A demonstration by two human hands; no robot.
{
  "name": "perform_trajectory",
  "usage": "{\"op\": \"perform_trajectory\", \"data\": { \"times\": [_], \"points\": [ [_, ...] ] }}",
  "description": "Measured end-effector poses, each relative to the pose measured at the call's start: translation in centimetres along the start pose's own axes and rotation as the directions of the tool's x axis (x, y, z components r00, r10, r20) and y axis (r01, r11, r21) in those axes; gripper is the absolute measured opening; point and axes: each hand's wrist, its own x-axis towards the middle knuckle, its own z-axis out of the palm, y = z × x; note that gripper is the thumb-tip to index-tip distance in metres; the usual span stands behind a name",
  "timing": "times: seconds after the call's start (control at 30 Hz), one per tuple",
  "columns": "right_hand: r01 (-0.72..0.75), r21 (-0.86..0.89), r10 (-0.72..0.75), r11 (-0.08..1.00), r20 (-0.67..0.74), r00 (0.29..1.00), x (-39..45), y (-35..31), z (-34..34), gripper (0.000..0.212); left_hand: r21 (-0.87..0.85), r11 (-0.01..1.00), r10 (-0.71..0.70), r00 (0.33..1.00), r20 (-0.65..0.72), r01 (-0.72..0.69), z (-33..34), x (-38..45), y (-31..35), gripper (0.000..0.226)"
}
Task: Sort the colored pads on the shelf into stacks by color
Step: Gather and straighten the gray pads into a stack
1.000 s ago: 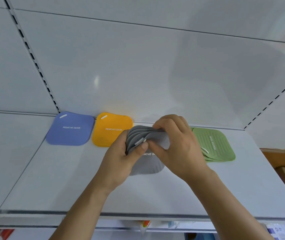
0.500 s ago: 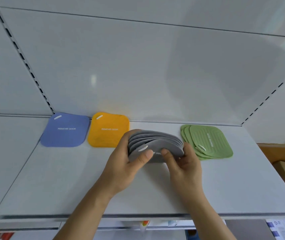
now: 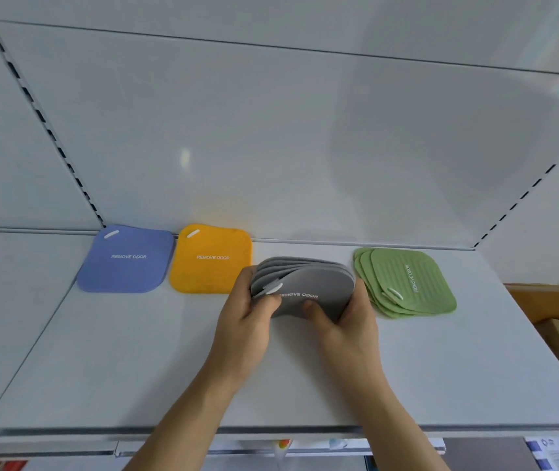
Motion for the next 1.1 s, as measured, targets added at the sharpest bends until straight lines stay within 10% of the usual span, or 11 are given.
{"op": "perform_trajectory", "data": {
  "times": [1.1],
  "points": [
    [0.02,0.034,-0.019,0.999,-0.044,0.999,0.2,0.3,0.4,0.042,0.074,0.996,0.049,0.996,-0.079,-0.043,1.6,0.0,-0.6,0.028]
  ]
}}
